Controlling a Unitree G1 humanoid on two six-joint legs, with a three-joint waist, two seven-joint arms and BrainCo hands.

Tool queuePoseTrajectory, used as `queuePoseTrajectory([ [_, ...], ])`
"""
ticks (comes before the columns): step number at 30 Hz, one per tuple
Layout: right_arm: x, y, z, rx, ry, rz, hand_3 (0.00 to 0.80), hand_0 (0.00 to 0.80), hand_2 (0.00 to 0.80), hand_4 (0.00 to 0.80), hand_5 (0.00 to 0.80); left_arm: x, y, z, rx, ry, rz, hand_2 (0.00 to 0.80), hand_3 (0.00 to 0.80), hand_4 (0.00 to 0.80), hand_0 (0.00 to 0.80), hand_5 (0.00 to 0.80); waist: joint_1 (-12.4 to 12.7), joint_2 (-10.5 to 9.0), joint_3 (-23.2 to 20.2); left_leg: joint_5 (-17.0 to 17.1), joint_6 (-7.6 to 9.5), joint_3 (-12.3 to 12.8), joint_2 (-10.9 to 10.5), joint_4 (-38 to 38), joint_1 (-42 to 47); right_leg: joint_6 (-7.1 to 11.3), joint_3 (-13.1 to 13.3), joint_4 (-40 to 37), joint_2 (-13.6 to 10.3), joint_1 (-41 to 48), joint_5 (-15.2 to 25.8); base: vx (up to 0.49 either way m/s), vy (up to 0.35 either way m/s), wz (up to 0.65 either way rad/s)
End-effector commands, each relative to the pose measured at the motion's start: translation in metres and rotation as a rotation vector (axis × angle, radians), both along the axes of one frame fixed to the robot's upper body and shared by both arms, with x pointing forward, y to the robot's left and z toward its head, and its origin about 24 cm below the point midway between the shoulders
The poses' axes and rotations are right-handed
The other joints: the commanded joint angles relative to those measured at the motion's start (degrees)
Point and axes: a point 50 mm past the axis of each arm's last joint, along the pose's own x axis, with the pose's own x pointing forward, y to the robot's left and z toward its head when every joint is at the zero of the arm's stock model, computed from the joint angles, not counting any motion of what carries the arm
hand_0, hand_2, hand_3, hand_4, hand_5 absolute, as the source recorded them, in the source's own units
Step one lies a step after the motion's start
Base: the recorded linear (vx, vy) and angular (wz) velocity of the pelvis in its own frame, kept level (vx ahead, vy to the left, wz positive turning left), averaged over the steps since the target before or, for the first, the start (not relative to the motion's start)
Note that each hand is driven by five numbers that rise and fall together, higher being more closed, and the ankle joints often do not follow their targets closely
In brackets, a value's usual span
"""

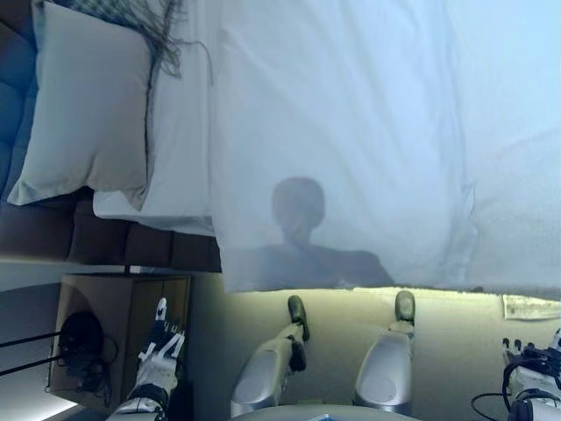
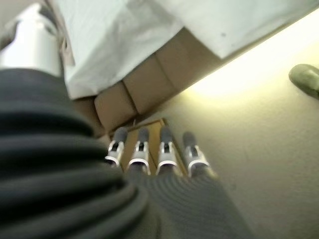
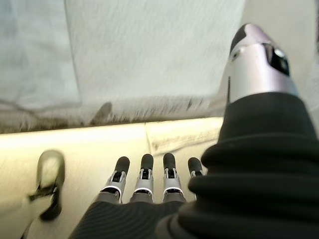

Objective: Make the bed neatly

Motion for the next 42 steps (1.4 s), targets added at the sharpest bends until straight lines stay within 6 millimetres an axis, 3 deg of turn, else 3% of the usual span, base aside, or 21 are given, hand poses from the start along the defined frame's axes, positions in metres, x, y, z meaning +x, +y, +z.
queuePoseTrajectory([
  [1, 0.001, -0.009, 0.011, -0.097, -0.064, -0.023, 0.000, 0.000, 0.000, 0.000, 0.000, -0.001, 0.033, 0.012, 0.053, -0.031, 0.081, 0.000, 0.000, 0.000, 0.000, 0.000, 1.7, -2.97, -1.5, -1.9, -5.00, -2.8, 5.5, 3.9, -0.6, 1.59, 0.7, -0.2, -4.7, -0.6, 4.3, 0.083, -0.046, 0.10],
  [5, 0.026, 0.000, 0.020, -0.190, -0.167, 0.149, 0.000, 0.000, 0.000, 0.000, 0.000, 0.019, 0.030, 0.025, 0.032, -0.196, 0.028, 0.000, 0.000, 0.000, 0.000, 0.000, 1.6, -2.99, -2.6, -1.8, -5.07, -2.6, 5.8, 2.5, 1.7, 1.49, 0.2, -1.0, -4.5, 1.5, 4.1, 0.057, -0.044, 0.04],
  [8, 0.057, 0.024, 0.028, -0.312, -0.217, 0.364, 0.000, 0.000, 0.000, 0.000, 0.000, 0.056, 0.011, 0.053, 0.004, -0.461, -0.111, 0.000, 0.000, 0.000, 0.000, 0.000, 2.1, -3.26, -2.9, -1.6, -4.81, -2.8, 5.7, 1.2, 2.7, 1.44, -0.3, -1.7, -4.4, 2.4, 4.7, -0.023, -0.113, 0.07],
  [13, 0.074, 0.061, 0.025, -0.344, -0.349, 0.567, 0.000, 0.000, 0.000, 0.000, 0.000, 0.089, -0.026, 0.094, -0.137, -0.817, -0.322, 0.000, 0.000, 0.000, 0.000, 0.000, 3.8, -4.58, -3.9, -2.0, -4.60, -3.9, 6.0, 1.5, 3.3, 1.37, -1.5, -1.6, -4.4, 3.9, 5.2, 0.013, -0.182, 0.12],
  [16, 0.084, 0.079, 0.022, -0.330, -0.376, 0.690, 0.000, 0.000, 0.000, 0.000, 0.000, 0.095, -0.047, 0.097, -0.230, -0.896, -0.388, 0.000, 0.000, 0.000, 0.000, 0.000, 3.8, -5.31, -4.7, -2.2, -4.69, -4.1, 6.5, 1.9, 4.3, 1.40, -1.6, -1.3, -4.1, 5.0, 4.9, 0.103, -0.120, -0.02],
  [21, 0.099, 0.092, 0.025, -0.330, -0.359, 0.825, 0.000, 0.000, 0.000, 0.000, 0.000, 0.110, -0.075, 0.096, -0.365, -0.932, -0.443, 0.000, 0.000, 0.000, 0.000, 0.000, 2.5, -6.14, -4.5, -2.4, -4.92, -4.0, 7.4, 2.4, 5.4, 1.75, -0.9, -0.5, -3.6, 5.6, 4.1, 0.078, -0.063, -0.01],
  [25, 0.119, 0.101, 0.036, -0.349, -0.417, 0.891, 0.000, 0.000, 0.000, 0.000, 0.000, 0.127, -0.084, 0.106, -0.403, -0.967, -0.481, 0.000, 0.000, 0.000, 0.000, 0.000, 1.7, -7.19, -2.3, -2.2, -5.05, -4.3, 8.1, 3.5, 3.4, 1.91, -0.1, -0.3, -3.0, 3.6, 4.5, -0.074, -0.097, -0.01],
  [29, 0.151, 0.130, 0.060, -0.398, -0.546, 0.976, 0.000, 0.000, 0.000, 0.000, 0.000, 0.151, -0.079, 0.132, -0.358, -1.068, -0.564, 0.000, 0.000, 0.000, 0.000, 0.000, 1.4, -9.54, 1.4, -1.3, -5.31, -5.0, 9.2, 4.6, -1.2, 1.90, 0.2, -0.6, -2.0, -0.5, 6.6, -0.206, -0.171, -0.02],
  [33, 0.184, 0.154, 0.103, -0.537, -0.677, 1.087, 0.000, 0.000, 0.000, 0.000, 0.000, 0.176, -0.075, 0.172, -0.325, -1.230, -0.626, 0.000, 0.000, 0.000, 0.000, 0.000, 0.9, -10.88, 5.6, -0.1, -5.65, -5.2, 9.8, 6.8, -7.4, 1.64, 0.8, 0.9, -1.5, -6.1, 7.7, -0.185, -0.024, -0.07],
  [37, 0.200, 0.175, 0.136, -0.620, -0.791, 1.155, 0.000, 0.000, 0.000, 0.000, 0.000, 0.195, -0.071, 0.212, -0.276, -1.329, -0.679, 0.000, 0.000, 0.000, 0.000, 0.000, 1.1, -12.91, 8.6, 1.3, -5.82, -5.3, 10.1, 7.8, -12.4, 1.45, 0.7, 1.0, -0.8, -9.5, 8.7, -0.135, -0.051, -0.07],
  [42, 0.211, 0.183, 0.169, -0.654, -0.927, 1.151, 0.000, 0.000, 0.000, 0.000, 0.000, 0.206, -0.076, 0.247, -0.241, -1.447, -0.747, 0.000, 0.000, 0.000, 0.000, 0.000, 1.4, -14.01, 11.7, 2.4, -5.55, -5.8, 8.6, 9.1, -18.1, 1.26, 0.0, 1.9, -1.5, -13.9, 9.9, -0.117, 0.014, -0.01],
])
